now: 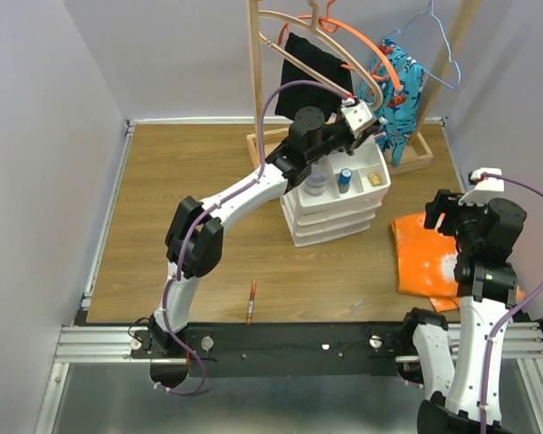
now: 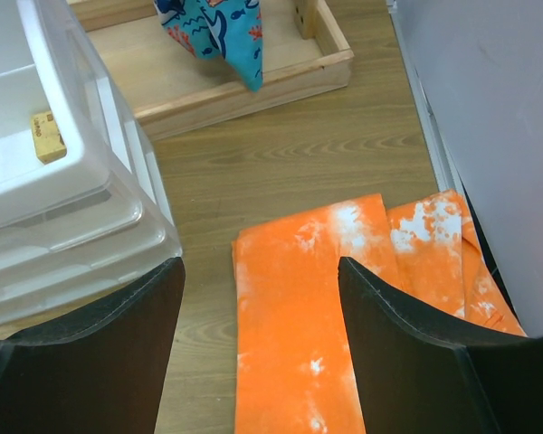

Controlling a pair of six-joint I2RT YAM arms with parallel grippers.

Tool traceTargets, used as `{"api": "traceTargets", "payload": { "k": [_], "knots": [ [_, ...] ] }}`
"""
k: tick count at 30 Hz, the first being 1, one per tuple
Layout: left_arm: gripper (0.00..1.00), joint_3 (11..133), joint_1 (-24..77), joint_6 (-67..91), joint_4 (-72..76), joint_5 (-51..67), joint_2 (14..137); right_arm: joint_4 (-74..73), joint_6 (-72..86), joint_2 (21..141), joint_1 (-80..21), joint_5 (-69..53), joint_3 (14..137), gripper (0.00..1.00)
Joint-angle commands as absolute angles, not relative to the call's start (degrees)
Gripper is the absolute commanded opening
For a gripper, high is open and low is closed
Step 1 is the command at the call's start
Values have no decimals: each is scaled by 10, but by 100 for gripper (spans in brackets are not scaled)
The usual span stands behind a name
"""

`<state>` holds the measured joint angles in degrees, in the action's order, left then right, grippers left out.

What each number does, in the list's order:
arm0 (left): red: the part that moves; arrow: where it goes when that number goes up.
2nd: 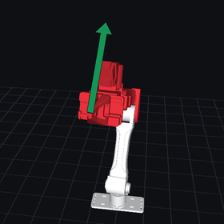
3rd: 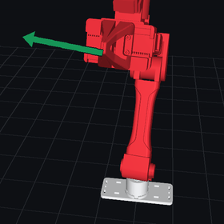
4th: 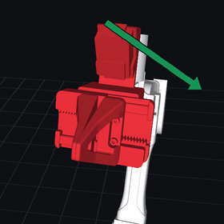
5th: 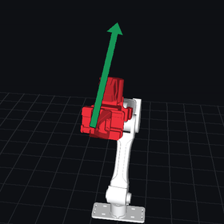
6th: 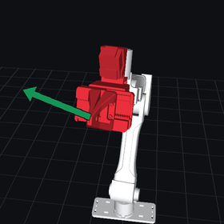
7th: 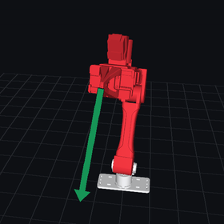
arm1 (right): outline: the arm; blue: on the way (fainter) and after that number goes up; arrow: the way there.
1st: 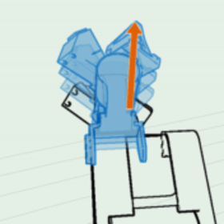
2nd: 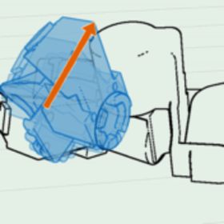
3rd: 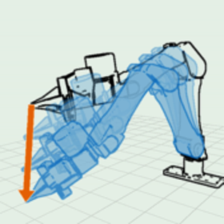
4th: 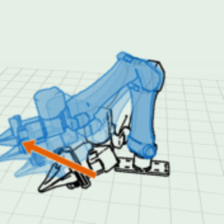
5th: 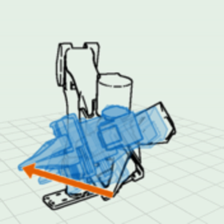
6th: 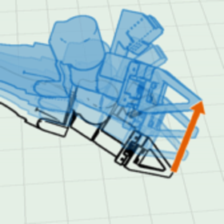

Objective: Sort the stationery into containers
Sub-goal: Place the pen in the storage box.

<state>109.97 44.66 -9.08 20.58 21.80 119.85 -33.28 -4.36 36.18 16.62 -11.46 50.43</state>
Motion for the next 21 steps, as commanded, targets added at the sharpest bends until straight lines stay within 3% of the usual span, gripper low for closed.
{"api": "traceTargets", "payload": {
  "k": [1, 6, 10, 21],
  "knots": [
    [18, 1077, 443, -101, 207, 200, 1182, -312, -43, 364, 171, -113, 497, 77],
    [21, 1063, 443, -100, 198, 189, 1175, -310, -41, 362, 171, -116, 496, 76],
    [33, 1059, 445, -105, 192, 178, 1165, -315, -40, 358, 171, -117, 496, 77],
    [40, 1070, 453, -114, 182, 168, 1119, -319, -38, 349, 171, -126, 507, 77]
  ]
}}
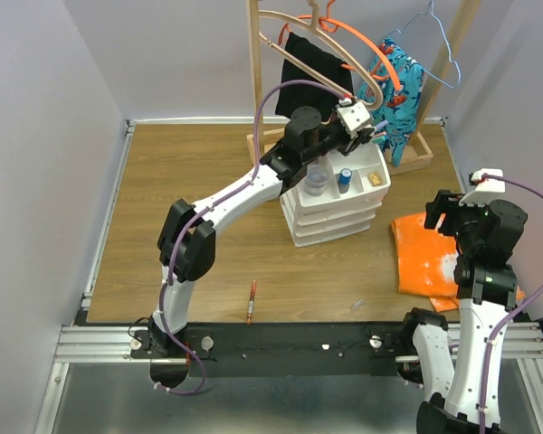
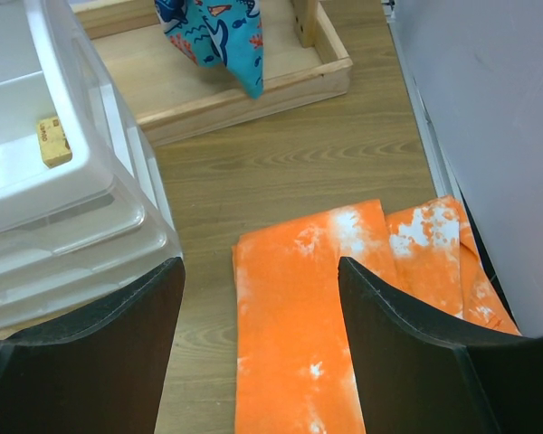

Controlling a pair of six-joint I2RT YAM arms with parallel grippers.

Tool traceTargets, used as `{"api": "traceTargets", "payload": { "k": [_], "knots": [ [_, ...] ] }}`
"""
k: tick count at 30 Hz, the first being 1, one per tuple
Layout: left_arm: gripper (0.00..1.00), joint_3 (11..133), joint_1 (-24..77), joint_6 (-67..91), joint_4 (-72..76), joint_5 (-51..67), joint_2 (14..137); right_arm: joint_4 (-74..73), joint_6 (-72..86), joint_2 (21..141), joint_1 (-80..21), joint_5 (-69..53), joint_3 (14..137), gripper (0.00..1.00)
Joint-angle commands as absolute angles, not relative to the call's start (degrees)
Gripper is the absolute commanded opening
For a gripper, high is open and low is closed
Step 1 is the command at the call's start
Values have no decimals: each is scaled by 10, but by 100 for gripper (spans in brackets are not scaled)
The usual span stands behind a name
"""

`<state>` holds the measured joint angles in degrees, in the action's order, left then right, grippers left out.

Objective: Sort the stationery into containers
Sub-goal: Place the pen in the storage box, then pick up the pen from the corner of the board.

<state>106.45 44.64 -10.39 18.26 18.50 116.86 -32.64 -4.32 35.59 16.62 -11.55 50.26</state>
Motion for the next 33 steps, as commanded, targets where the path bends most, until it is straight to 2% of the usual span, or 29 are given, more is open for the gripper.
{"api": "traceTargets", "payload": {
  "k": [1, 4, 8, 13, 18, 24, 28, 33],
  "knots": [
    [41, 1071, 455, -113, 182, 174, 1107, -321, -38, 347, 171, -127, 510, 77],
    [41, 1085, 461, -116, 159, 189, 1068, -330, -45, 341, 171, -131, 519, 77],
    [44, 1065, 461, -74, 17, 165, 971, -344, -52, 330, 171, -136, 529, 77],
    [48, 893, 460, -12, -175, 79, 798, -353, -52, 315, 171, -147, 527, 77],
    [49, 751, 456, 76, -398, 35, 730, -366, -58, 315, 171, -169, 528, 77],
    [46, 536, 418, 148, -415, 56, 661, -386, -83, 330, 171, -193, 545, 77],
    [40, 519, 404, 216, -405, 46, 672, -406, -115, 339, 171, -199, 561, 77],
    [43, 494, 396, 264, -418, 91, 705, -429, -147, 345, 171, -216, 577, 77]
  ]
}}
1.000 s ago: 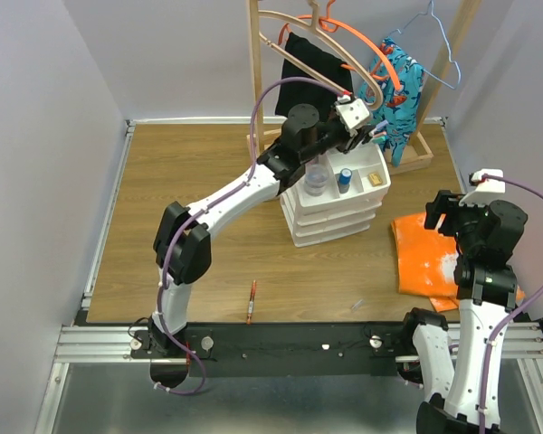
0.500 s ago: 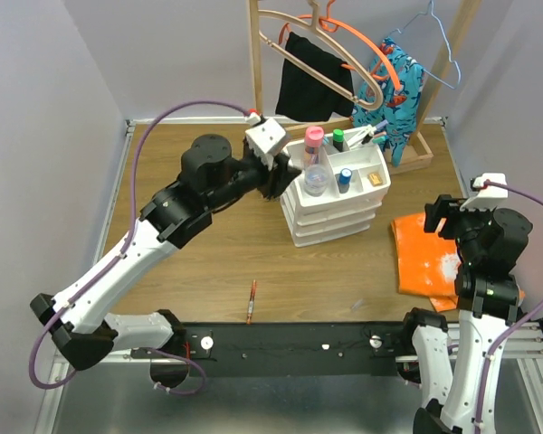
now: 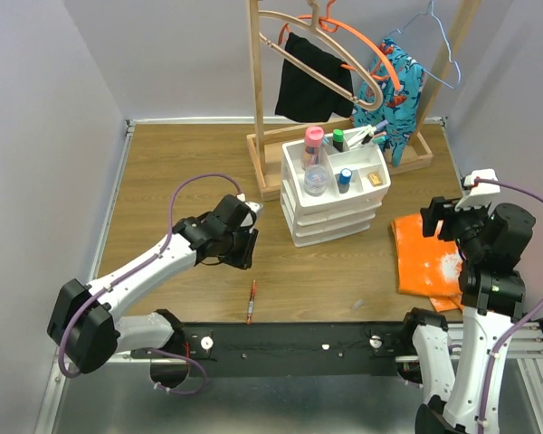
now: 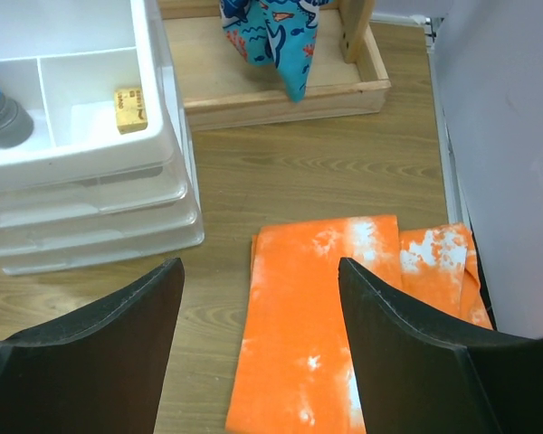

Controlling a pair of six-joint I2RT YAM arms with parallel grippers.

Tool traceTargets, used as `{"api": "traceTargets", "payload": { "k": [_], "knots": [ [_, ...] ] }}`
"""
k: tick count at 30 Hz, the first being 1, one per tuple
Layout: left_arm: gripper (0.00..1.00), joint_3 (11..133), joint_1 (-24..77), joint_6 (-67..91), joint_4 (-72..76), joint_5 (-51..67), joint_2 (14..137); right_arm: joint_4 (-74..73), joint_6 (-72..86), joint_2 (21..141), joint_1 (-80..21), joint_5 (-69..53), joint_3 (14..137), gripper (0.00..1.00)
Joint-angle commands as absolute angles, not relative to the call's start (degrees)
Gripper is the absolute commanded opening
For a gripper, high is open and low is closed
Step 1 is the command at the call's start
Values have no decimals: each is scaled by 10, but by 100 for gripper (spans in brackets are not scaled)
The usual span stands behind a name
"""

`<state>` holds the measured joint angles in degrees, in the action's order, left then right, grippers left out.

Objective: Sort the stationery into containers
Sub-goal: Pick up the pen from the corner of the board.

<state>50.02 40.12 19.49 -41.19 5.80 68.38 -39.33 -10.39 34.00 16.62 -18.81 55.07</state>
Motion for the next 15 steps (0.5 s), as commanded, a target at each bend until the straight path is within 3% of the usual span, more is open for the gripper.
{"api": "traceTargets", "payload": {
  "k": [1, 15],
  "knots": [
    [44, 490, 396, 268, -421, 101, 726, -432, -150, 346, 171, -219, 577, 77],
    [48, 398, 451, 331, -374, 141, 736, -410, -183, 379, 171, -253, 575, 77]
  ]
}}
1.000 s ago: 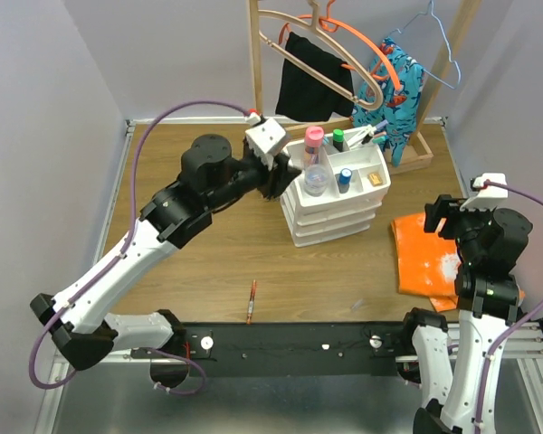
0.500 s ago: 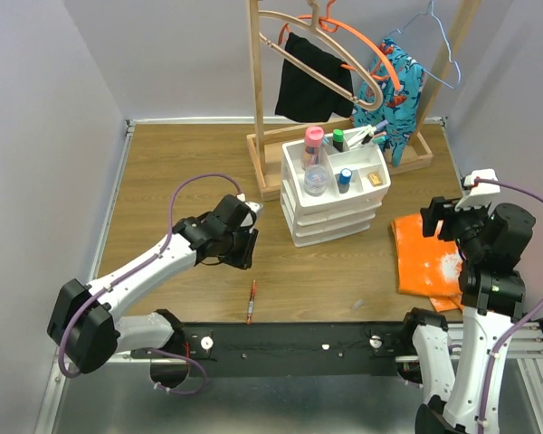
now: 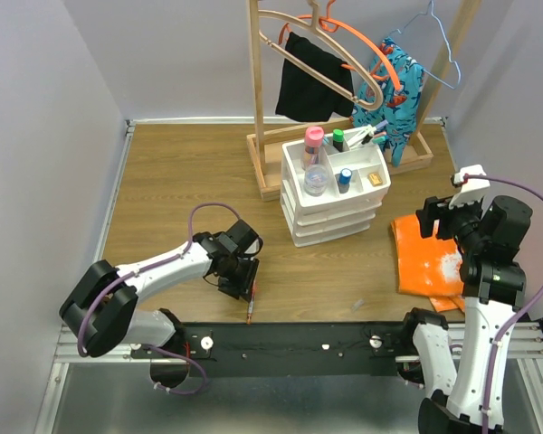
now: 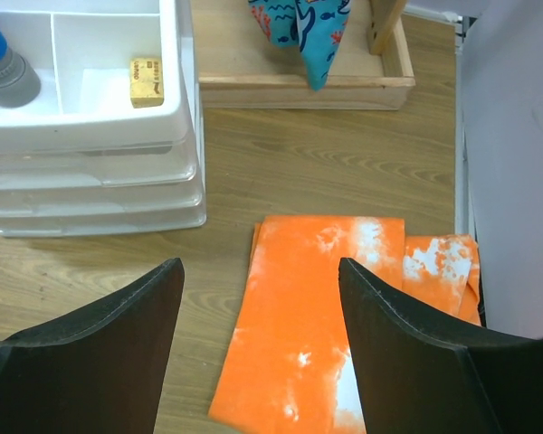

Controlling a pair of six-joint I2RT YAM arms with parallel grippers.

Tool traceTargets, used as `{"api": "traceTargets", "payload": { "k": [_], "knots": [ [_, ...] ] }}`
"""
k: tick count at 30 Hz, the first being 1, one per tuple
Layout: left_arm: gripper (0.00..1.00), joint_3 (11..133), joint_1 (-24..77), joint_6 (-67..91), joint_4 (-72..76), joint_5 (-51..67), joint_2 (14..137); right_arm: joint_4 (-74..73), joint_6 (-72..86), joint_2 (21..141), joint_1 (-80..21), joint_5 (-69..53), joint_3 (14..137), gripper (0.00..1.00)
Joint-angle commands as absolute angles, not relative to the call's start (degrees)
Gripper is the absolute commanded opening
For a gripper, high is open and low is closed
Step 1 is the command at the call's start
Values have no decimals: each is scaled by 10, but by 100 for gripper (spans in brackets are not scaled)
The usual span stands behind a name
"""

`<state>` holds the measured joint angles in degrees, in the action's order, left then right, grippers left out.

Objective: Sort the stationery into containers
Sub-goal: Pick up the pen from the corner of the board.

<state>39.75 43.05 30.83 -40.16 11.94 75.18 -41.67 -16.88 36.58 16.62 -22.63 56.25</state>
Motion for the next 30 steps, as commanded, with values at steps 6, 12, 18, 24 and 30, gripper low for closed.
{"api": "traceTargets", "payload": {
  "k": [6, 12, 18, 24, 30],
  "knots": [
    [49, 407, 468, 341, -372, 142, 747, -401, -182, 387, 171, -263, 565, 77],
    [50, 397, 475, 371, -397, 117, 786, -394, -185, 388, 171, -269, 569, 77],
    [47, 402, 507, 381, -398, 113, 837, -401, -206, 381, 171, -268, 580, 77],
    [43, 404, 515, 400, -419, 94, 893, -410, -214, 364, 171, -270, 575, 77],
    [42, 396, 513, 409, -422, 89, 946, -407, -215, 363, 171, -268, 576, 77]
  ]
}}
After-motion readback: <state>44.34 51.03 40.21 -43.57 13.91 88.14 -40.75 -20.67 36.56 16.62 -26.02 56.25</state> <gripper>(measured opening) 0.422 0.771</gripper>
